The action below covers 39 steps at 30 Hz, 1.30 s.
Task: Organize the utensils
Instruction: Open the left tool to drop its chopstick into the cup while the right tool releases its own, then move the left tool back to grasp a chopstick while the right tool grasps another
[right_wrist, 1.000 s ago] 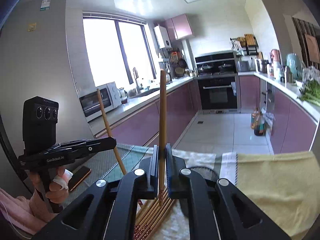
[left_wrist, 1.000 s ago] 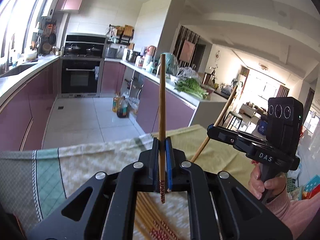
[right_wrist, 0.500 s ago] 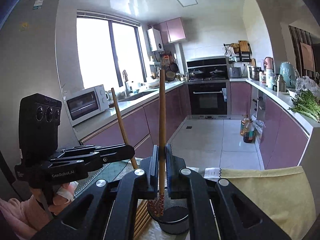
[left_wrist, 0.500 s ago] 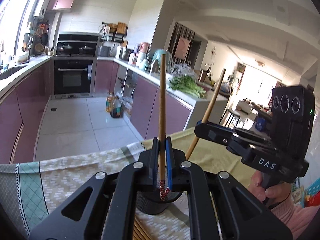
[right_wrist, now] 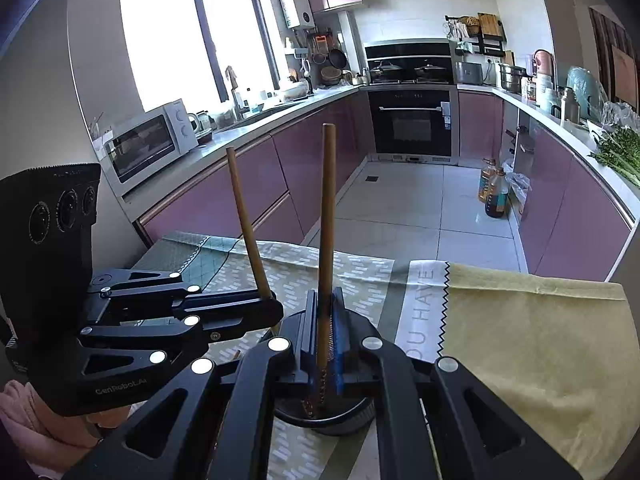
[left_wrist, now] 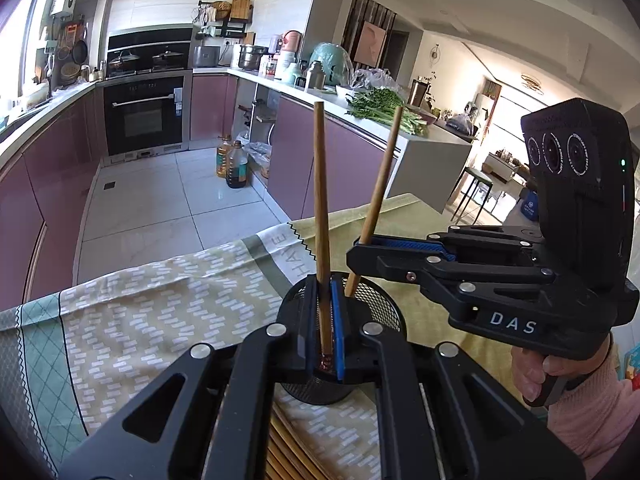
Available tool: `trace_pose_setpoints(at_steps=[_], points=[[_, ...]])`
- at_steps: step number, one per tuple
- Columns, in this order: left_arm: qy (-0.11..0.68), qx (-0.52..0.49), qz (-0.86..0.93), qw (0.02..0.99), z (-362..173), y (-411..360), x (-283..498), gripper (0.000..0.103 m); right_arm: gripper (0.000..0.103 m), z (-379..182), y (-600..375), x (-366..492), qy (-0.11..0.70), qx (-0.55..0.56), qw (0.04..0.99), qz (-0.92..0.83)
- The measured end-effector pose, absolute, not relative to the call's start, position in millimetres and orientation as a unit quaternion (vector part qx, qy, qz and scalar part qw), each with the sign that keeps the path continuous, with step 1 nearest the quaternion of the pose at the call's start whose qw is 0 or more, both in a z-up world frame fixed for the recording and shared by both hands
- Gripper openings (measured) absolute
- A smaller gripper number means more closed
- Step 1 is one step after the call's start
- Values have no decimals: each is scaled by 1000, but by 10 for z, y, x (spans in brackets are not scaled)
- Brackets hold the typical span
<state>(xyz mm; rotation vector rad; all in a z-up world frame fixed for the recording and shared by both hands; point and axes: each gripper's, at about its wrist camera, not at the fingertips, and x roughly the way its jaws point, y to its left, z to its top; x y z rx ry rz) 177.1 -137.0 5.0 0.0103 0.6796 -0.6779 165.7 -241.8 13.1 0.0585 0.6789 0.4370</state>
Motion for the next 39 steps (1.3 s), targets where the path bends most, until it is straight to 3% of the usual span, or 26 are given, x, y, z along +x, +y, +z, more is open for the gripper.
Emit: trace_pose_setpoints(at_steps=[4,6,7,9,13,16,21,29,39], points=[[327,12,-318,890,54,-1405,1829,14,9,98,-2391,1752,331,33,922,197],[323,10,-308,895,74,-1388,1816,32,11,83,-2393,1788,332,37,923,192],[318,10,-303,898,82,-1361,1809,34,18,75,-2393,1793,330,38,924,187],[311,8,-294,904,107,-1290,1760,36,28,61,-2407,1778,324,43,928,178],[292,3,-270,917,173,-1076,1628,40,31,105,-2438,1621,302,47,936,174],[279,7,-254,926,193,-882,1499,49,38,180,-2424,1408,281,38,941,186],[300,16,-233,925,19,-571,1300,50,44,189,-2307,1015,271,17,935,229],[375,18,-213,902,-556,-280,1124,50,44,-305,-1981,843,346,11,899,267],[426,25,-227,876,-1023,-374,946,49,38,-844,-1815,951,422,34,870,252]])
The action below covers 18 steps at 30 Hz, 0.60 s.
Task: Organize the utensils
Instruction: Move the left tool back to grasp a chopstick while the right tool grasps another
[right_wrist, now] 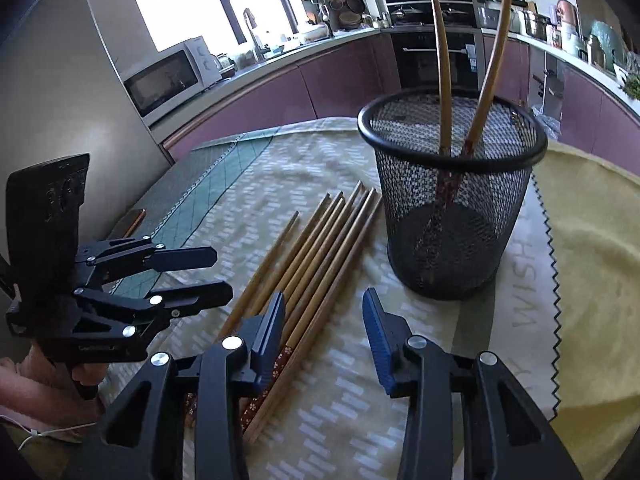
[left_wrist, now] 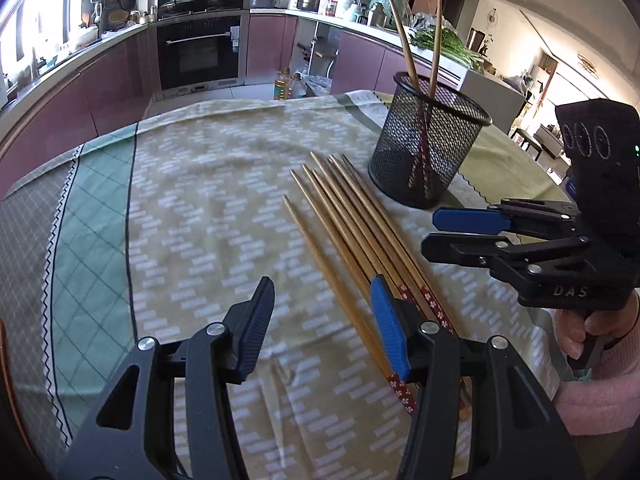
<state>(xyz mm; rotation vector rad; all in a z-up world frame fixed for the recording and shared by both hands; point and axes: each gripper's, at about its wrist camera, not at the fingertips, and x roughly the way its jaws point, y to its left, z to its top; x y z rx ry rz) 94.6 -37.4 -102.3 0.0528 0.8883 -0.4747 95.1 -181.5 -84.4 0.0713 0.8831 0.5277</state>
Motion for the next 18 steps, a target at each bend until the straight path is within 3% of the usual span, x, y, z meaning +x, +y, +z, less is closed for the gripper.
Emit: trace_pose_setpoints(at_steps=[18], points=[[441,46,-220,869,-1097,-478,941,40,30,-936,-1782,957,435,18,871,229]])
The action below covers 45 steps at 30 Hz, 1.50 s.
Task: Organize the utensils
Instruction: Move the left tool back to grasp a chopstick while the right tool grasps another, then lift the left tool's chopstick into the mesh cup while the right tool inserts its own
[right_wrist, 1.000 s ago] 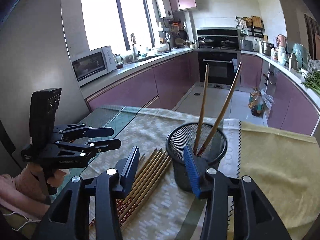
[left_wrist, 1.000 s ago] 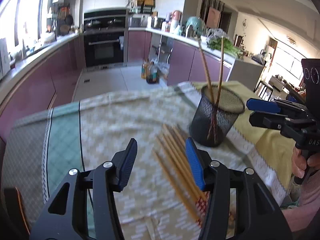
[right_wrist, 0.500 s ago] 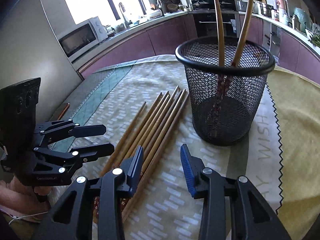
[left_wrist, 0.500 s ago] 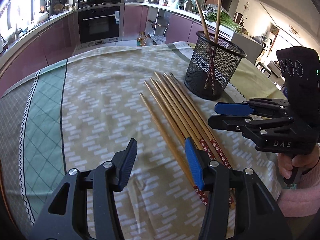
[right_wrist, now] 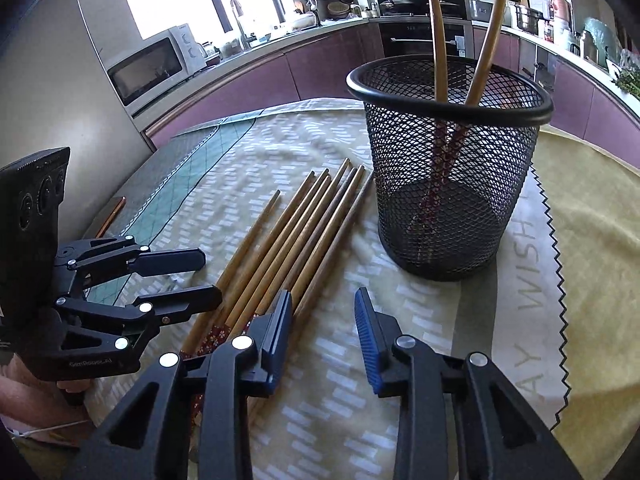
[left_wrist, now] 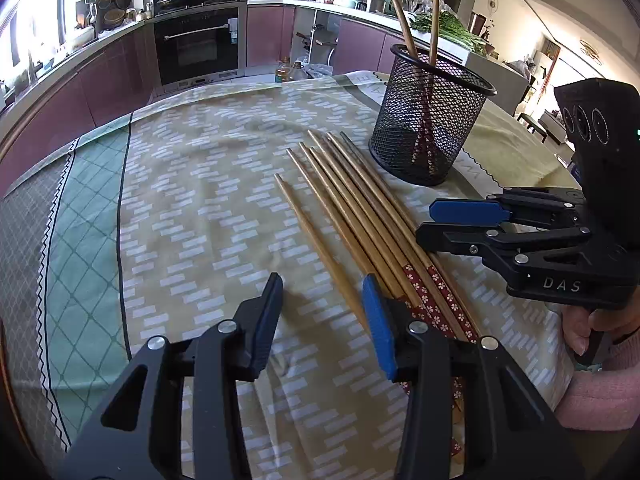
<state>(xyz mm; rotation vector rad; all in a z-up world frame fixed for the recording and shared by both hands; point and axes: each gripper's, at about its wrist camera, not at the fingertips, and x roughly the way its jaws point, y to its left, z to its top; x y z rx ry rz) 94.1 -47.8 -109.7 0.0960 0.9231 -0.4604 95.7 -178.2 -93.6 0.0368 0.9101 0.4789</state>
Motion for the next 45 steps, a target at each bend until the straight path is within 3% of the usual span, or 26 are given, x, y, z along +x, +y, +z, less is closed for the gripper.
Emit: trace_pose_setpoints(at_steps=[11,23,29,35,45], points=[[444,60,-215,868,-1104,-418,1000,21,26,-913,-1713,934,440,-14,870,222],[443,60,-200,872,-1113,-447,1081,20,23,-948,-1620,1087,436,-16,876,206],[440,53,-192,876,-1119,-453,1082,17,11,-950,-1669,1081,437,7,874,212],[443,37,-189,876,-1114,-405,1070,8,9,-949,-1761,1066,438,44,872,214],[440,23,-207,874,-1059,-389,988,8,6,-837,-1712,967,426,31,870,247]])
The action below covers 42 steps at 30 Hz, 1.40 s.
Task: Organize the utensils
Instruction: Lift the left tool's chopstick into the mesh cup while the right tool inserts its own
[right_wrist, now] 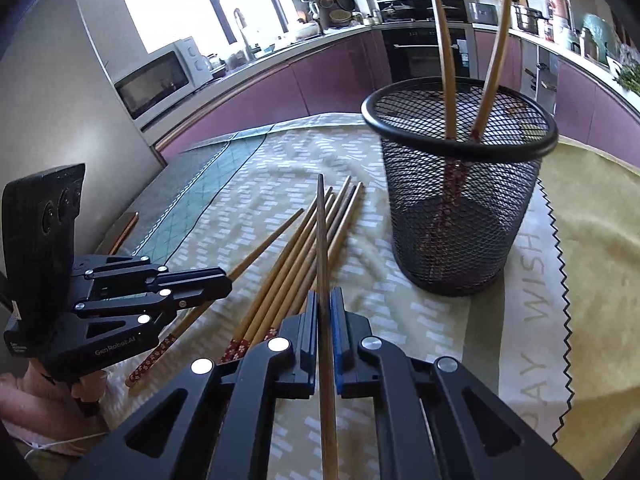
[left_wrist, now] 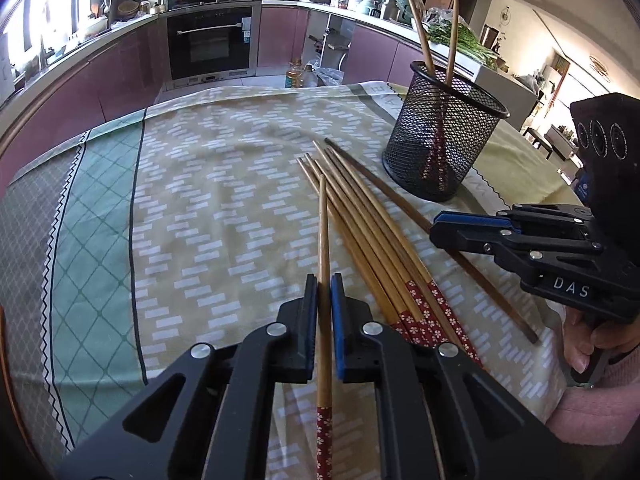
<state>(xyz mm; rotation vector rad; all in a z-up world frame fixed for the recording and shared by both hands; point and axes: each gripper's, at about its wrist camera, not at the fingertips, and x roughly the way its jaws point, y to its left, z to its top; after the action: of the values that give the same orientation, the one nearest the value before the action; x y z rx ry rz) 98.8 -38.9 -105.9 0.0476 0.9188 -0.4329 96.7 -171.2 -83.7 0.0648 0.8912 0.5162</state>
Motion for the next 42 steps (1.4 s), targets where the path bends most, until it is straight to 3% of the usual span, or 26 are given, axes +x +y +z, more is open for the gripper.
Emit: trace_pose_setpoints(at_steps=[13,22,42], points=[[454,44,-221,862,-1104,-461,1103,11,10,-937,-1567,1063,445,-7,863,240],[449,27,-219,866,-1025,-442,1137,7,6,-800,-1600,1020,418,-14,873,252],[337,-34,-306,890,70,-231,876,7,6,-44,-2106,743,305,29,917,254]])
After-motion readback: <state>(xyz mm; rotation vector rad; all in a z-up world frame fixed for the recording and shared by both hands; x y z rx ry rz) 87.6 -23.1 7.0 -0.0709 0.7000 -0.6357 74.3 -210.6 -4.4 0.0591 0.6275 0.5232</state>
